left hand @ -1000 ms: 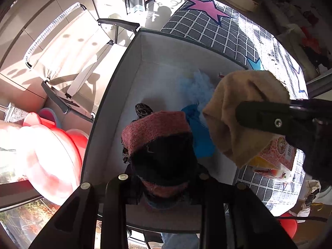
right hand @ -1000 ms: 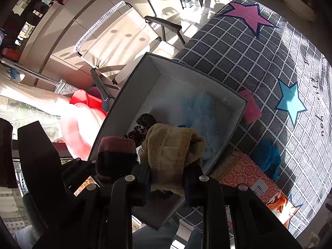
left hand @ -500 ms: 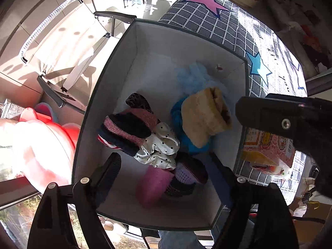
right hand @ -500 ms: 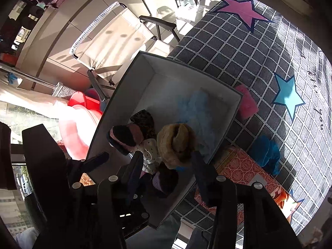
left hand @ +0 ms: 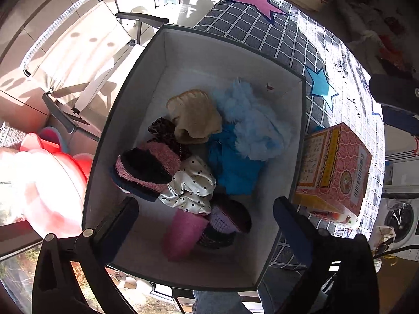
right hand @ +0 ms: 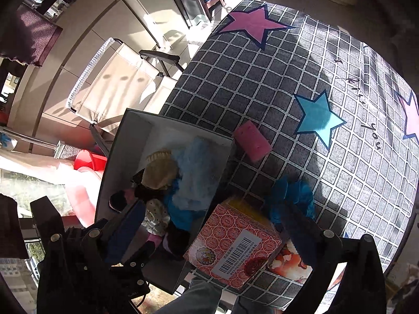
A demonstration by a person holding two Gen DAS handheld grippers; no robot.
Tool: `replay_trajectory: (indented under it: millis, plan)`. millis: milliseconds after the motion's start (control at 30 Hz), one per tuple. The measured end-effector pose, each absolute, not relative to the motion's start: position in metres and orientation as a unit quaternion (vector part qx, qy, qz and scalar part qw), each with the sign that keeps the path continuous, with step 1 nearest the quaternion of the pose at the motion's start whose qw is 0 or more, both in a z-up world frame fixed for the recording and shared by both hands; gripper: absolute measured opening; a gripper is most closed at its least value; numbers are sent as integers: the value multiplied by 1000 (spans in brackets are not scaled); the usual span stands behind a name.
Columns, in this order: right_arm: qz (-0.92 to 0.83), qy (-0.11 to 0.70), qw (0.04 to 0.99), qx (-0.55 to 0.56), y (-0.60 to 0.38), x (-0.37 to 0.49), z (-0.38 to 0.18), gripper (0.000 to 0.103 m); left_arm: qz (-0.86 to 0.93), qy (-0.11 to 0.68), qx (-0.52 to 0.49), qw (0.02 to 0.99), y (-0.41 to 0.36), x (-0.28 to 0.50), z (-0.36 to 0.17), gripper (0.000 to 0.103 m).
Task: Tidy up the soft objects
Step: 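Move both tools back toward the remaining items on the bed, then grasp the blue cloth with the right tool while the left tool approaches the pink sponge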
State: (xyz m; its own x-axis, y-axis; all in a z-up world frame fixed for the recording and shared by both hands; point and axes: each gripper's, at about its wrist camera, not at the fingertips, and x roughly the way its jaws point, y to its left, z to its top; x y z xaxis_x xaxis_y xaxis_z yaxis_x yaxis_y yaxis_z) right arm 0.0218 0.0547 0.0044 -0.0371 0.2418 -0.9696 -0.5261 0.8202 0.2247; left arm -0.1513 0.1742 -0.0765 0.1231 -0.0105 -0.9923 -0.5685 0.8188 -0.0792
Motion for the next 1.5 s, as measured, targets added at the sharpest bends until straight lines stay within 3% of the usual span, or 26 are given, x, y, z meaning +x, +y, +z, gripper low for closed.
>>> replay_trajectory:
  millis: [467,1000,1033,1133,1200,1267,1333,1500]
  plan:
    - [175,737,652,-39,-25,78,-64,102,187,640,-231,709,163,-132,-59,103]
    - [168,831,528,-56,-20,95,-184,102,189,646,-227,704,164,-71,-32,103]
    - [168,833,524,-55,-21,95,-186,99,186,645,-231,704,165,-63,-32,103]
    - [168,835,520,-60,-29,94,-186,66,181,647,-230,704,165,-36,-31,103]
    - [172,835,519,-54,-38,96,-185,52,174,649,-219,708,165,-15,-32,103]
    - [180,835,519,-32,-52,101,-184,26,160,658,-200,708,164,9,-38,103]
    - [192,829,526,-3,-66,106,-178,21,139,673,-166,707,160,34,-47,103]
    - [219,804,551,51,-101,116,-154,21,43,720,-47,691,148,82,-96,103]
